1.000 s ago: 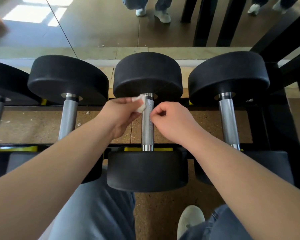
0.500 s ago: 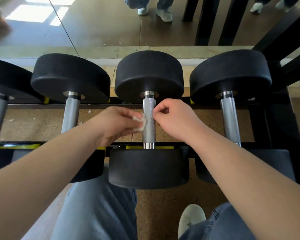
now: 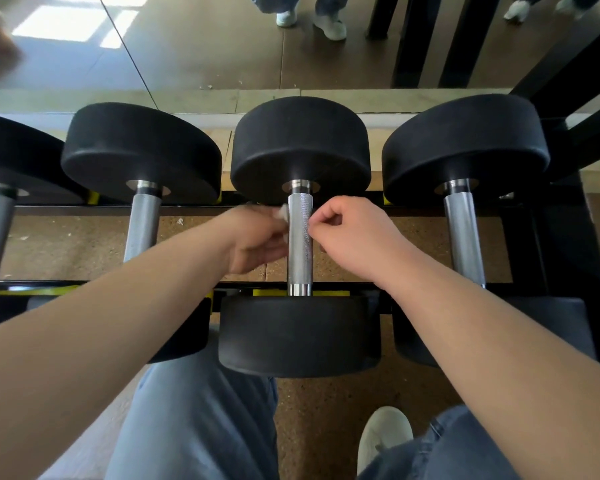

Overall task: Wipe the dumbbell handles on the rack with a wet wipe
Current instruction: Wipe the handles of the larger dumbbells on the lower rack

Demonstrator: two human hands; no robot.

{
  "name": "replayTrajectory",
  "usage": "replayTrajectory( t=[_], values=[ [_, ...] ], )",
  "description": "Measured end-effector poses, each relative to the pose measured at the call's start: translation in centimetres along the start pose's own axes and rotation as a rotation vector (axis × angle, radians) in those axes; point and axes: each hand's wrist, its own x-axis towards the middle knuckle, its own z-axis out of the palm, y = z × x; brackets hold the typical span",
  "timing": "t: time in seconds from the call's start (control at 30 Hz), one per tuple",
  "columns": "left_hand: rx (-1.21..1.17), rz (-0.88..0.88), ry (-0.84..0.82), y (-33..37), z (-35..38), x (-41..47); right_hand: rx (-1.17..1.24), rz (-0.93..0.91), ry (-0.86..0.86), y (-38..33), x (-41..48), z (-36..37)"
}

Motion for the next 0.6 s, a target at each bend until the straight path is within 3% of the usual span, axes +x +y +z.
replayTrajectory(
  t=[0.1, 0.23, 0.3, 0.37, 0.5, 0.6],
  values=[
    [-0.125, 0.036, 0.005, 1.0, 0.7, 0.5, 0.028, 0.005, 0.031, -0.1, 0.0, -0.2],
    [0.321, -0.161, -0.149, -0.3, -0.6, -0.2, 0.046, 0.027, 0.112, -0.1, 0.4, -0.7],
    [0.418, -0.266, -0.173, -0.4, -1.1, -0.5, 0.05, 0.037, 0.114, -0.2, 0.5, -0.6],
    [0.306, -0.283, -0.19, 0.1, -0.9, -0.7, 0.051, 0.043, 0.103, -0.2, 0.5, -0.6],
    [-0.201, -0.048, -0.115, 1.4, 0.3, -0.5, 0.071, 0.051, 0.078, -0.3, 0.5, -0.9],
    [-0.155, -0.004, -0.137, 1.3, 0.2, -0.6, 0.074, 0.067, 0.089, -0.4, 0.4, -1.0]
  ],
)
